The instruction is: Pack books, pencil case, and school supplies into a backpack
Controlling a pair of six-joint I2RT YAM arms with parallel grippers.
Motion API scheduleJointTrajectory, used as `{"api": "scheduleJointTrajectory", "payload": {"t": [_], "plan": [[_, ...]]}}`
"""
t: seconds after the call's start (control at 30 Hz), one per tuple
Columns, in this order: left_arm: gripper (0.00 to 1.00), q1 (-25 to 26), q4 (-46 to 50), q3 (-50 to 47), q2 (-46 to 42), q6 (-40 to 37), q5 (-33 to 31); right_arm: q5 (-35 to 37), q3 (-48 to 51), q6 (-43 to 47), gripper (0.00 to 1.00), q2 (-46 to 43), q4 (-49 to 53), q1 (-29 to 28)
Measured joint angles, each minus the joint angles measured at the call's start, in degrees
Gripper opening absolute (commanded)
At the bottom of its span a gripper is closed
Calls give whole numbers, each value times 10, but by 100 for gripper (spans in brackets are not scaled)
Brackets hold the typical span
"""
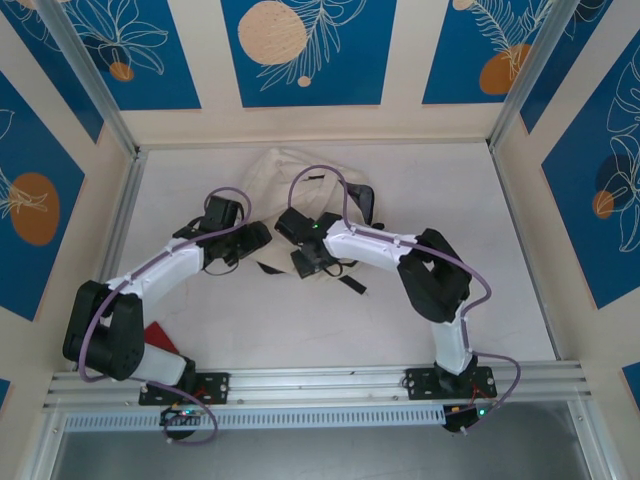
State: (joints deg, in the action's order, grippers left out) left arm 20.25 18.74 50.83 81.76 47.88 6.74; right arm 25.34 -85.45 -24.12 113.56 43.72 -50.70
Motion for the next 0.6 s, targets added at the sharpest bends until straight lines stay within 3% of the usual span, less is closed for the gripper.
{"api": "scheduleJointTrajectory", "payload": {"t": [0.6], "plan": [[75, 0, 2, -2, 1, 1, 2, 104, -35, -12, 28, 31, 28, 2]]}}
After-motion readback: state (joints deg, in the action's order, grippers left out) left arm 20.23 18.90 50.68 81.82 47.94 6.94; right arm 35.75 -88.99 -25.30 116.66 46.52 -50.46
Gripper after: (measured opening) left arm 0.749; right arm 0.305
